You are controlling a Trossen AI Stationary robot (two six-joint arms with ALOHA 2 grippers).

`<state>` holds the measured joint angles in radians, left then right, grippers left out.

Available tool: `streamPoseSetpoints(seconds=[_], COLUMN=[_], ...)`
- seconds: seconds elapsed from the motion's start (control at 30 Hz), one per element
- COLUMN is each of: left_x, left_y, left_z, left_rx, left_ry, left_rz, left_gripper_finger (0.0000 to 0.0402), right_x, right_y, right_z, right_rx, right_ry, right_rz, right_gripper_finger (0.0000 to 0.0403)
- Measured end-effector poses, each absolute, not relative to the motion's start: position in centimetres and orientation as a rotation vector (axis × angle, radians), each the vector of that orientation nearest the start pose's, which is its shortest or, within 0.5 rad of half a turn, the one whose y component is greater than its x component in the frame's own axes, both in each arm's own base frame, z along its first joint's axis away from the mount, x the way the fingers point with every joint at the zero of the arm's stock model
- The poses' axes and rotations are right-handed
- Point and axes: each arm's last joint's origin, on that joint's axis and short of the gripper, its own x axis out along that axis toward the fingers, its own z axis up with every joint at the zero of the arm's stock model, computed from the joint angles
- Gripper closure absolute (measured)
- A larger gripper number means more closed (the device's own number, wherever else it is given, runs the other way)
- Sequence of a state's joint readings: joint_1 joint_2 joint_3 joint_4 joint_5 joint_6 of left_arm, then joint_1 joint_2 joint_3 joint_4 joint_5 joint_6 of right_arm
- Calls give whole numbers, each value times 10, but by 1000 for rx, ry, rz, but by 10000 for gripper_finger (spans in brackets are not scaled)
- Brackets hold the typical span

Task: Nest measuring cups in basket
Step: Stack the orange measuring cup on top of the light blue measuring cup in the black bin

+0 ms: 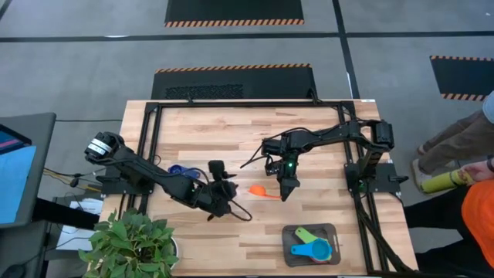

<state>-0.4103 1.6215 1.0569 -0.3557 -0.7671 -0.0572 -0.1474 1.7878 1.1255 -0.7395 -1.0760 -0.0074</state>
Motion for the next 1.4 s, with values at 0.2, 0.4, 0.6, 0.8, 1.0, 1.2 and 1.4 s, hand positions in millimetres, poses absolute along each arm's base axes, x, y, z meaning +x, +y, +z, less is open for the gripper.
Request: streamPoseSetpoints(seconds=[0.2, 0.4, 0.6, 0.8, 1.0, 1.2, 1.4], left_x=[309, 318, 327, 326, 327, 327, 328], left_y=[-114, -109, -105, -106, -106, -106, -103], left_z=[215, 221, 227, 226, 226, 225, 225], left_rx=[628, 658, 609, 570, 550, 525, 499], left_ry=[806, 739, 660, 666, 668, 670, 677], left_rz=[147, 137, 95, 65, 45, 27, 7], left_gripper_finger=[230, 231, 231, 231, 245, 307, 386], right_x=[321, 324, 326, 326, 327, 326, 326], right_y=[-22, -22, -23, -23, -23, -23, -23], right_z=[178, 178, 179, 179, 179, 179, 179], right_rx=[823, 809, 813, 816, 817, 814, 814], right_ry=[1180, 1155, 1144, 1142, 1142, 1142, 1144], right_rz=[771, 774, 766, 763, 762, 763, 763], right_gripper_finger=[255, 265, 255, 262, 260, 258, 264])
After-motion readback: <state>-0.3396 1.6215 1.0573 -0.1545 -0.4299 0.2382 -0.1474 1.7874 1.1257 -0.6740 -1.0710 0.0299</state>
